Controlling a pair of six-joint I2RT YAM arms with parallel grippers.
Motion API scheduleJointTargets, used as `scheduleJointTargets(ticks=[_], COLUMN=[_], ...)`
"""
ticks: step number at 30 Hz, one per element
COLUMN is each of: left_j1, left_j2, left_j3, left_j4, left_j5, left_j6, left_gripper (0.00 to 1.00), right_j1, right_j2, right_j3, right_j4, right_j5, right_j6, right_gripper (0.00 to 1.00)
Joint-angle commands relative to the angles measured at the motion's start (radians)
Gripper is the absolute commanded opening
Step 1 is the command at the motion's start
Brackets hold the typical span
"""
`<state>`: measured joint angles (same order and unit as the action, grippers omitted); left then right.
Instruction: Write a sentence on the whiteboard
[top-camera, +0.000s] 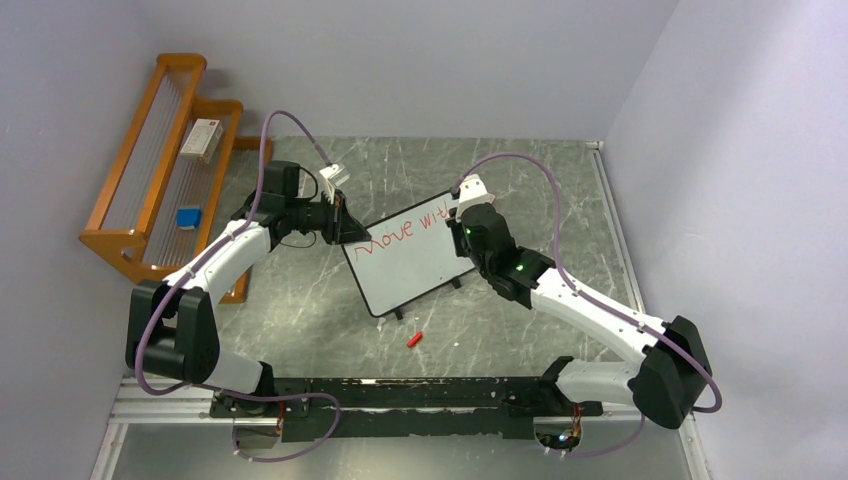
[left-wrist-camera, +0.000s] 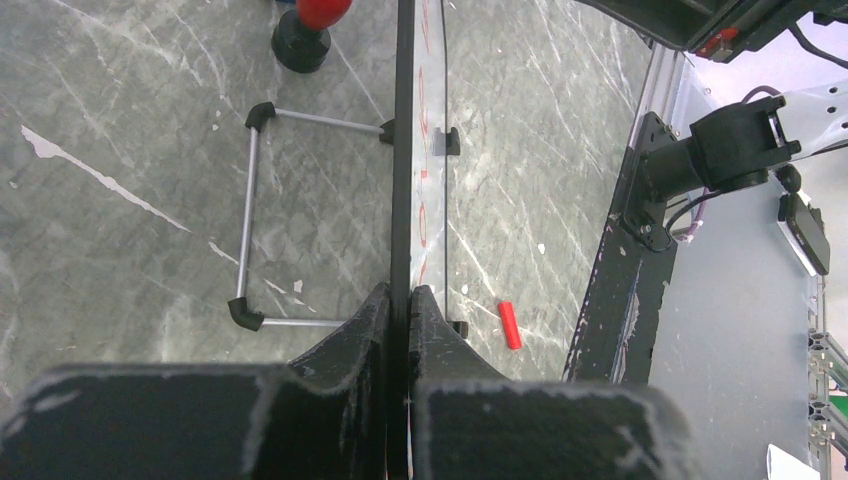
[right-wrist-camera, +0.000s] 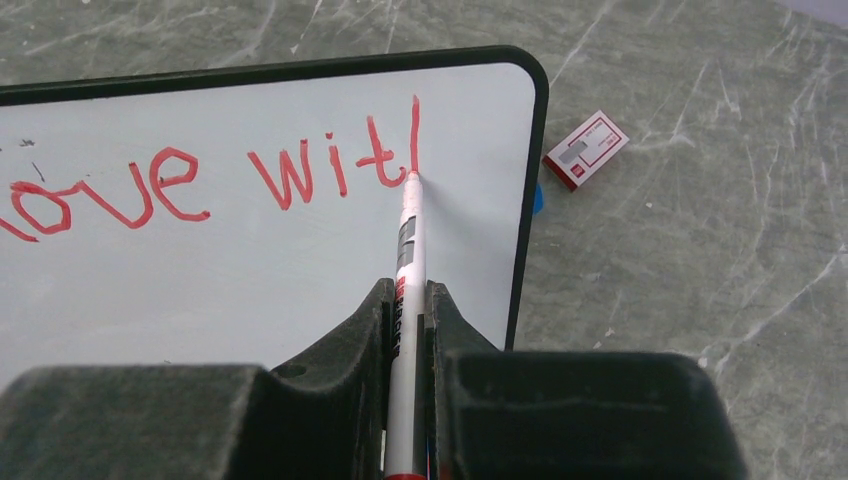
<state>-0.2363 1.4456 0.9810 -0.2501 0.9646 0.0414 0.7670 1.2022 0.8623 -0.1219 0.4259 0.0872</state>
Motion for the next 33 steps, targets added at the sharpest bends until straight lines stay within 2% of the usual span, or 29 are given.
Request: scheduleJointTargets(ticks=[1, 15, 33], left_j1=[-0.029, -0.029, -0.029], left_j2=[0.045, 0.043, 0.04], left_j3=[-0.027, -0.027, -0.028], left_j4=[-0.088, -0.087, -0.082], left_j5=[-0.081, -0.089, -0.101], left_j6=[0.072, 0.071, 0.062], left_gripper=[0.05, 0.05, 0.05], right_j1=[-0.009, -0.02, -0.023], right_j2=[0.02, 0.035, -0.018], right_j3=[0.036, 0.048, -0.028], right_j4=[0.054, 0.056, -0.017], right_j5=[0.016, 0.044, 0.015], right_j6=[-0.022, -0.026, 0.034], right_gripper=[0.0, 0.0, 0.0])
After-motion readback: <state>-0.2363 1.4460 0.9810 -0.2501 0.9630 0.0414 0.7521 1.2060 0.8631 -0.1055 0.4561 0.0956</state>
